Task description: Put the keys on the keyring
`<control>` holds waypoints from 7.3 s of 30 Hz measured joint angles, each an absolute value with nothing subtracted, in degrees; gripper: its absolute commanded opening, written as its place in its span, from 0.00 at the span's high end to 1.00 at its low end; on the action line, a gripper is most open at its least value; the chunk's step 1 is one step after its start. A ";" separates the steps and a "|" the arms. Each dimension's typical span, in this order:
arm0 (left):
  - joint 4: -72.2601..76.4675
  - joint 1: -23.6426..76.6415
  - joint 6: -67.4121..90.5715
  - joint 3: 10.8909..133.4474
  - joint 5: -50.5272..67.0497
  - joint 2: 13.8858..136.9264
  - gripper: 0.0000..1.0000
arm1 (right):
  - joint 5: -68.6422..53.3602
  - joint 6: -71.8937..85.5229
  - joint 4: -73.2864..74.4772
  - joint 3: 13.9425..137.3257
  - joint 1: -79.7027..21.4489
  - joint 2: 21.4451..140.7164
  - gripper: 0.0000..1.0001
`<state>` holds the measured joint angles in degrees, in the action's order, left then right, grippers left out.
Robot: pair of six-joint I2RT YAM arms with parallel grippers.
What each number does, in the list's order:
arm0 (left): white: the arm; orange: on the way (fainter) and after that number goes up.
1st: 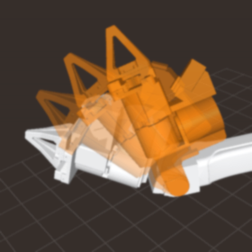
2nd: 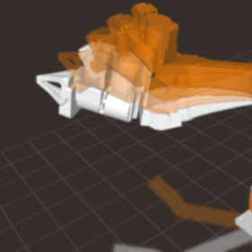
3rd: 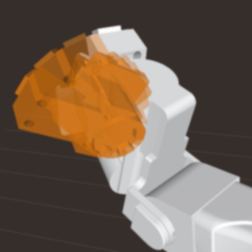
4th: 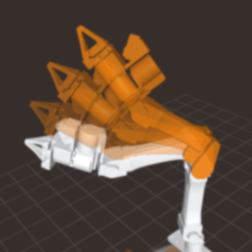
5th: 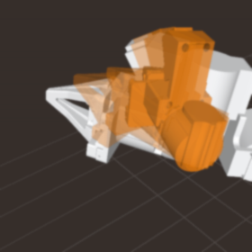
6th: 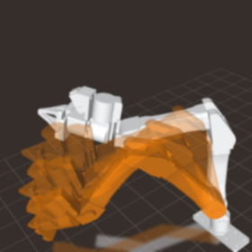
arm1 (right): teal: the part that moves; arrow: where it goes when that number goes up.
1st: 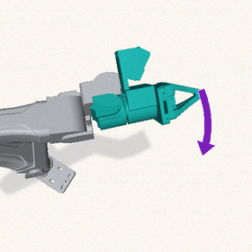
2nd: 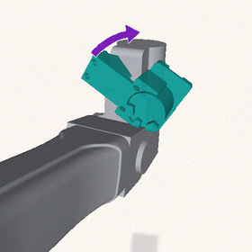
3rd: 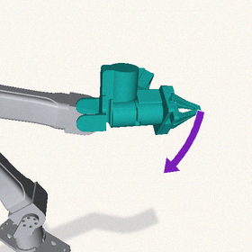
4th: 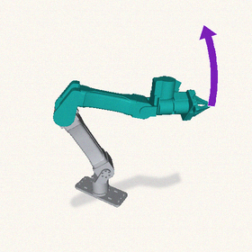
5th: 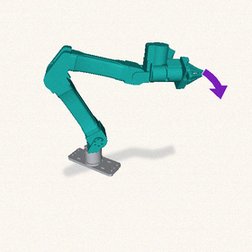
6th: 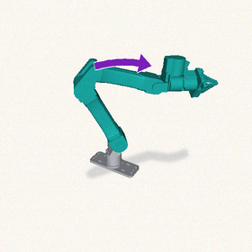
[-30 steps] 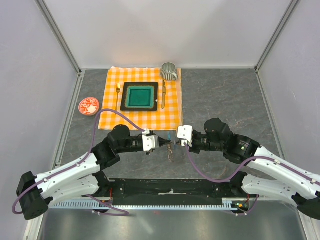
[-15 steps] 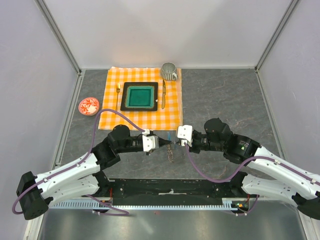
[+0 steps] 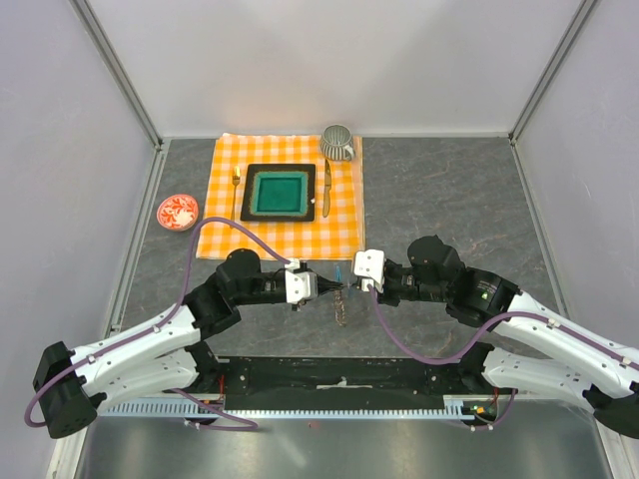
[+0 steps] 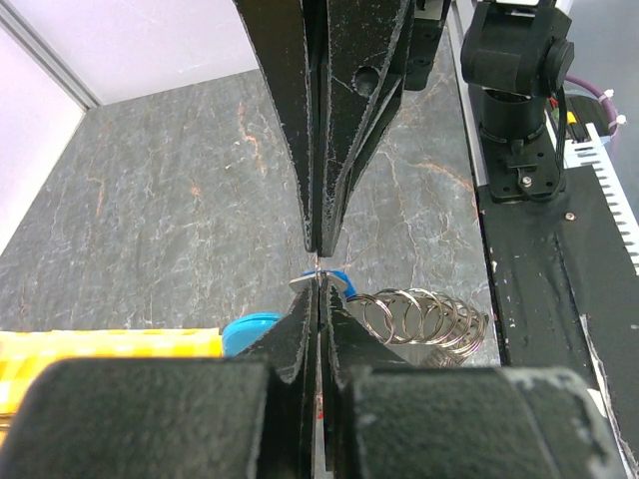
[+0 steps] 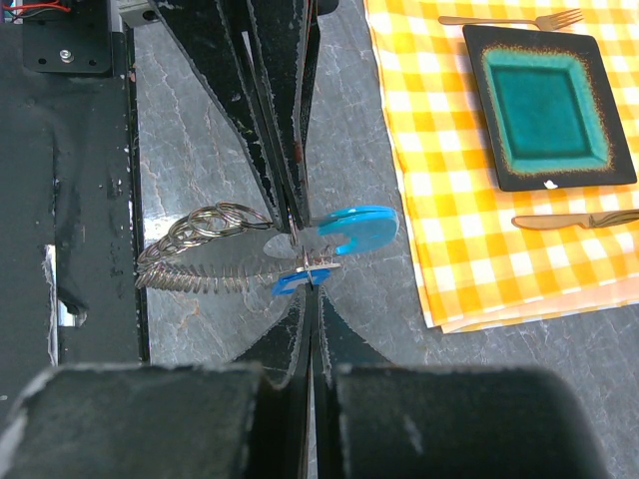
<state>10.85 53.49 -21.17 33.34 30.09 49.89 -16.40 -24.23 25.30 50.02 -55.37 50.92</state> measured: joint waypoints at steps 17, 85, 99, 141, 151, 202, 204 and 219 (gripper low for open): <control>10.83 53.49 -21.96 33.34 28.42 49.93 0.98 | -16.45 -24.23 25.30 50.02 -55.37 50.92 1.00; 11.31 53.45 -19.94 33.36 28.10 51.96 0.98 | -20.97 -23.94 23.16 49.19 -55.33 50.35 1.00; 15.33 53.45 -16.78 33.32 24.05 48.58 0.98 | -20.01 -23.73 23.18 49.15 -55.33 51.62 0.87; 15.84 53.36 -18.92 31.77 29.47 49.45 0.98 | -20.80 -22.24 17.96 49.21 -55.33 52.03 0.91; 16.43 53.39 -18.90 31.42 28.03 49.08 0.98 | -20.69 -22.28 17.65 49.21 -55.27 52.05 1.00; 22.02 53.49 -17.85 28.73 25.71 47.88 0.98 | -15.84 -20.67 16.71 48.34 -54.89 50.57 1.00; 22.00 53.43 -17.85 28.73 25.65 47.79 0.98 | -16.19 -20.58 16.73 48.34 -54.89 50.57 1.00; 18.20 53.45 -17.87 29.74 24.93 48.25 0.98 | -16.45 -20.60 17.69 48.34 -54.85 50.33 1.00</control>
<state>18.20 53.45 -17.87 29.74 24.93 48.25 -16.45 -20.60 17.69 48.34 -54.85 50.33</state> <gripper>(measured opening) 0.019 0.005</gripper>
